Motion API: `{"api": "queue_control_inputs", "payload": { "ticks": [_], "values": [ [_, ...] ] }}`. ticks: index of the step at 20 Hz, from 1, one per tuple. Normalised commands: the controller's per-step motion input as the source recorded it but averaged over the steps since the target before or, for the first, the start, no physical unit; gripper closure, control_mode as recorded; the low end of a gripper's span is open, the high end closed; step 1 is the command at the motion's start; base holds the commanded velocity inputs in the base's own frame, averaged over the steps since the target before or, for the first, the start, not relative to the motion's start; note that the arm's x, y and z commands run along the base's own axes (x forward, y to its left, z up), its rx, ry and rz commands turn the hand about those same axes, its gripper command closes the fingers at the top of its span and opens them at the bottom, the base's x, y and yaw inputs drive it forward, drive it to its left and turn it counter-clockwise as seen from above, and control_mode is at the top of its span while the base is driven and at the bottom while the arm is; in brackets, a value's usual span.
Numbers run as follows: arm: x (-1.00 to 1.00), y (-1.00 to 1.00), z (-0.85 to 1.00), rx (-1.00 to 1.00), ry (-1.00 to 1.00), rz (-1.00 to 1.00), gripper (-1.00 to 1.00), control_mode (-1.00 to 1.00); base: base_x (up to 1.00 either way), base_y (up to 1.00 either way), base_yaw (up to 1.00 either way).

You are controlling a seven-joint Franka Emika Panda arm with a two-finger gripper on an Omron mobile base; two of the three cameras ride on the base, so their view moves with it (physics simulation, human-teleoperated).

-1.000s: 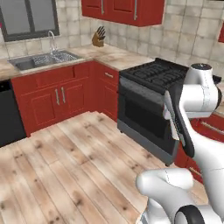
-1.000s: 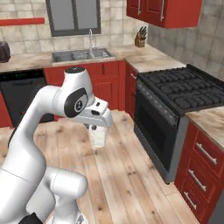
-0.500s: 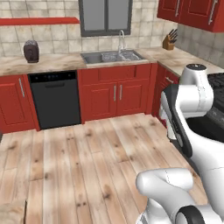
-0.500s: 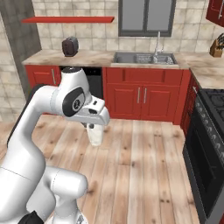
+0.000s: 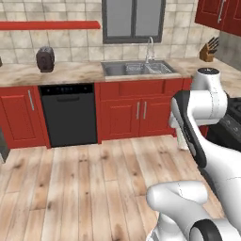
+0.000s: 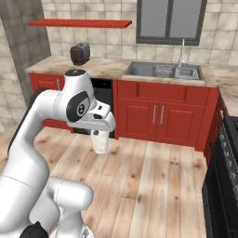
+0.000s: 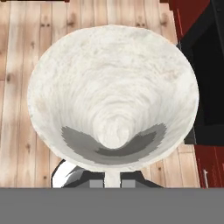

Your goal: Pick the jug and glass cup and place them in the sink. Then turn on the water.

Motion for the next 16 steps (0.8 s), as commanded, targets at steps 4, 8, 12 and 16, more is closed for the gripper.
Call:
{"api": "queue_control_inputs", "payload": {
  "ticks": [4, 8, 12, 16],
  "values": [
    [0.0, 0.0, 0.0, 0.0, 0.0, 0.0, 1.0, 1.0, 0.99, -0.4, 0.2],
    [0.0, 0.0, 0.0, 0.0, 0.0, 0.0, 1.0, 1.0, 0.96, -0.31, 0.18],
    [0.0, 0.0, 0.0, 0.0, 0.0, 0.0, 1.0, 1.0, 0.82, -0.31, 0.16],
    [0.0, 0.0, 0.0, 0.0, 0.0, 0.0, 1.0, 1.0, 0.77, -0.27, 0.12]
  ]
}}
